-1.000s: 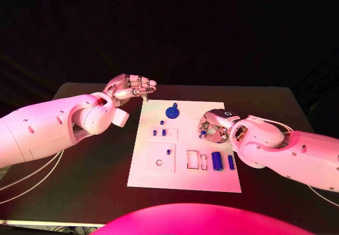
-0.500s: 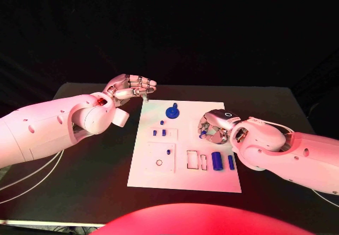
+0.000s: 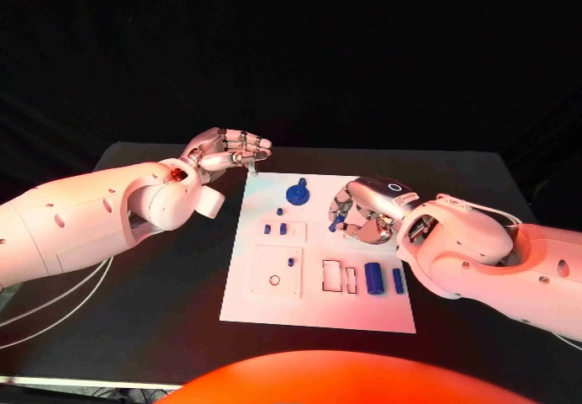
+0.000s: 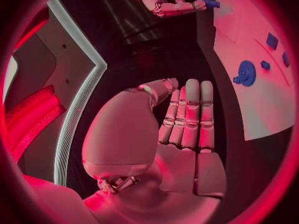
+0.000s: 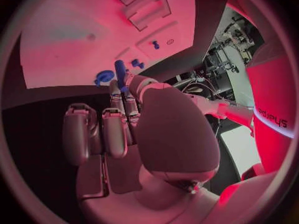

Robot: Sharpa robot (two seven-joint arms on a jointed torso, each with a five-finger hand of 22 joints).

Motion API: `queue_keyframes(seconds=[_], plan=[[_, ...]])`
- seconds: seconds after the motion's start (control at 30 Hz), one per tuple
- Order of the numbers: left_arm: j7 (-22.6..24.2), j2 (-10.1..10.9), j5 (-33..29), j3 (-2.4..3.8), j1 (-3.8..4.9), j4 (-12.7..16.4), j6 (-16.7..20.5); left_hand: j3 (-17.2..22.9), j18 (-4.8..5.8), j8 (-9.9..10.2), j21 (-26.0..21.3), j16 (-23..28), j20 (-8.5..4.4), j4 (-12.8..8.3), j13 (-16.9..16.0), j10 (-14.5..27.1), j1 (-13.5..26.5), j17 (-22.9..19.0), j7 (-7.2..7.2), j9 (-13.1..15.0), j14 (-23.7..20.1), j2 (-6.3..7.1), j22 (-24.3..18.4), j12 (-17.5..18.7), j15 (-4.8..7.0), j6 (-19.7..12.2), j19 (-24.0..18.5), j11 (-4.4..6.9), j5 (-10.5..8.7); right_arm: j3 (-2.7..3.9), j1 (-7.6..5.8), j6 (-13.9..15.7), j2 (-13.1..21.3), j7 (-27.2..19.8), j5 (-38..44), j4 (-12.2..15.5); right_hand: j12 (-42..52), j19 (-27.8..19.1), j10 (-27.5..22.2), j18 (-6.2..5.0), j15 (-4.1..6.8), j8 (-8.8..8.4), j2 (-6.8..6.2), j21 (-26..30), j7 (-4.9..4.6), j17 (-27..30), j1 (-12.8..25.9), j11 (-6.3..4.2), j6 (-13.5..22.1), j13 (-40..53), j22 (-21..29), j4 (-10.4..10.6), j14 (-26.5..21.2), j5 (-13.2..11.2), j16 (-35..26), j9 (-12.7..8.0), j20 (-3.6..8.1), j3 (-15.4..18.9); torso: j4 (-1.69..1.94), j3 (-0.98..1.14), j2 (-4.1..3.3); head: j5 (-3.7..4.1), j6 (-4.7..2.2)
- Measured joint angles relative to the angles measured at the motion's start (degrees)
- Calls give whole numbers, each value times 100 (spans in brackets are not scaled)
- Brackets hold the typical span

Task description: Assemble the parts on the task board

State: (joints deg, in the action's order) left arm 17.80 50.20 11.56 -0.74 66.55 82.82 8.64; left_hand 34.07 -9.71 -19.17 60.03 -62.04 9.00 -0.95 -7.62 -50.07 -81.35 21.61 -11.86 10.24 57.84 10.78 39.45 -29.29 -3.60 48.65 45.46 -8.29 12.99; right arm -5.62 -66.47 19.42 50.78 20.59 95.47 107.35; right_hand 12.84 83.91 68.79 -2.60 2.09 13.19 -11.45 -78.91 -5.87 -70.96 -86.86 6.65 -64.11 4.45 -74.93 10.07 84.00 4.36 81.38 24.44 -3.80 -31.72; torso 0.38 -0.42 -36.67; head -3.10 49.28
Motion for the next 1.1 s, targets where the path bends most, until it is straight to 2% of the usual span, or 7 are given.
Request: queue_keyframes(seconds=[0.13, 0.33, 0.7, 0.9, 1.1], plan=[[0, -12, -2, 0, -1, -2, -2, 0, 0, 0, 0, 0, 0, 0, 0, 0, 0, 0, 0, 0, 0, 0, 0, 0, 0, 0, 0, 0, 0, 1, 27, 49, -208, -19, -60, 95, -9, 0, 0, 0, 0, 0, -1, 1, 0, 0, 0, 0, 0, 0, 0, -6, 0, -2, 0, 7, 0, -6, -1, 2, -4, -42, 3], [0, -44, -6, 0, -2, -4, -4, 0, 0, 0, 0, 0, 0, 0, 0, 0, 0, 0, 0, 1, 0, 0, 0, 0, 0, 0, 0, 0, 0, -28, 227, 104, -650, -93, -125, 86, -30, 0, -1, 0, 0, 0, 0, 2, 0, 25, 2, 0, 0, 0, 1, -6, 0, 32, -22, 13, 0, -6, -1, 2, -8, -87, 16], [1, -68, -16, -1, -2, 1, -7, 0, 0, 0, 0, 0, 0, 0, -1, 0, 0, 1, 0, 1, 0, 0, 1, 0, 0, 0, 0, 0, 0, -118, 585, 140, -1172, -245, -133, -237, -73, 0, 18, 0, -1, 12, 27, 3, -17, 32, 31, 18, 18, 0, 2, -14, 0, 66, -22, 25, 0, 2, 7, 0, -16, -188, 44], [1, -68, -21, -1, -2, 4, -9, 0, 0, 0, 0, 0, 0, 0, -1, 0, 0, 1, 0, 1, 0, 0, 1, 0, 0, 0, 0, 0, 0, -145, 716, 140, -1335, -292, -117, -456, -81, 0, 18, 0, -2, 24, 18, 3, -17, 43, 40, 19, 19, 1, 2, -14, 1, 66, -22, 32, -1, 2, 5, 1, -18, -221, 60], [1, -67, -24, -1, -2, 6, -11, -16, -1, -28, -24, 21, 0, -16, 7, 0, 30, -6, 0, -6, 0, -30, -10, -22, 0, 0, 0, 0, 0, -158, 802, 142, -1439, -310, -105, -605, -72, 0, 18, 0, -2, 25, 11, 3, -17, 43, 48, 18, 19, 2, 2, -16, 2, 98, -22, 38, 0, 1, 5, 11, -21, -242, 71]])
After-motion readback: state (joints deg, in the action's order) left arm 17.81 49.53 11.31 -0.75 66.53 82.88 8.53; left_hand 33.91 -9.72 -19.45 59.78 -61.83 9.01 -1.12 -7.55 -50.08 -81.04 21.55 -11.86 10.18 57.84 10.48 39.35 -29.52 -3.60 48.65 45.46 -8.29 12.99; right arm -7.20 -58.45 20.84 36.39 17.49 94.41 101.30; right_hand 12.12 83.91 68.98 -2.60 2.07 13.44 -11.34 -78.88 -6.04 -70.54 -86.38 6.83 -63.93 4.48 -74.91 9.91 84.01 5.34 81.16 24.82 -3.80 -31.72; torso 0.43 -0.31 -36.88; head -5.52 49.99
